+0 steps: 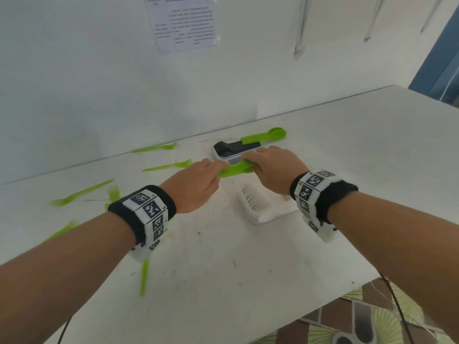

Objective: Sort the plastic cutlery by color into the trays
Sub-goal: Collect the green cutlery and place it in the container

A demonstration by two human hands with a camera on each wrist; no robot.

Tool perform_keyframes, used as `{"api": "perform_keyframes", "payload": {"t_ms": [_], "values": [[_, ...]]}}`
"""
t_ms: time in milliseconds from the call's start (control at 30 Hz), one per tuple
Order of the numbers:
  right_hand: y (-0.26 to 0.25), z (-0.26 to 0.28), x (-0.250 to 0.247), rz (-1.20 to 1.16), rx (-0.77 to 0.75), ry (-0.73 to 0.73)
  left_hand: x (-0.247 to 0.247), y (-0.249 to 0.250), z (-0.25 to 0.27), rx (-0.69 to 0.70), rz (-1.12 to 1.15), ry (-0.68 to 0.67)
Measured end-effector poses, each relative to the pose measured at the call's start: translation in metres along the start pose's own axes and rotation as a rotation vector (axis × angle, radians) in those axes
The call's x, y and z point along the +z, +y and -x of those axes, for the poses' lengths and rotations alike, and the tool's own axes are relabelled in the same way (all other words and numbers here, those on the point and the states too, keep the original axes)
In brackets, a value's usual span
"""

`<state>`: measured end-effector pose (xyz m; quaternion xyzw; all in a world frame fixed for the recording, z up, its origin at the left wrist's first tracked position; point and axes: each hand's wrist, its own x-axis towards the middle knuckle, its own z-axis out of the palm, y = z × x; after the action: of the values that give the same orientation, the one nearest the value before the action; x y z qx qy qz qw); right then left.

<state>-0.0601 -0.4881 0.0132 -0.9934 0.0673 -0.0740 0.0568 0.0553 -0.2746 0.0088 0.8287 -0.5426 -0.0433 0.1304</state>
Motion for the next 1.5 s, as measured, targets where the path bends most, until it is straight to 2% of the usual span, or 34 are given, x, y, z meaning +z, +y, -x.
{"api": "perform_keyframes", "payload": {"t_ms": [233, 467, 733, 867, 1100, 1300, 1500], "values": [[0.036, -0.009, 0.001, 0.014, 0.021, -0.025, 0.007, 0.008, -0.037, 0.009, 0.002, -0.015], [0.065, -0.023, -0.006, -0.006, 0.115, -0.022, 0.008, 0.005, -0.084, 0.05, 0.002, -0.046], [0.113, -0.058, -0.021, -0.012, 0.148, -0.063, 0.005, 0.005, -0.146, 0.038, 0.007, -0.022], [0.145, -0.084, -0.024, -0.024, 0.12, -0.095, 0.007, 0.01, -0.178, -0.012, 0.022, 0.008], [0.194, -0.123, -0.017, -0.04, 0.034, -0.235, 0.019, 0.017, -0.224, -0.156, 0.017, -0.105], [0.227, -0.143, -0.005, -0.017, -0.015, -0.308, 0.034, 0.019, -0.258, -0.205, 0.022, -0.155], [0.241, -0.158, 0.02, -0.016, -0.121, -0.276, 0.036, 0.014, -0.275, -0.286, -0.036, -0.242]]}}
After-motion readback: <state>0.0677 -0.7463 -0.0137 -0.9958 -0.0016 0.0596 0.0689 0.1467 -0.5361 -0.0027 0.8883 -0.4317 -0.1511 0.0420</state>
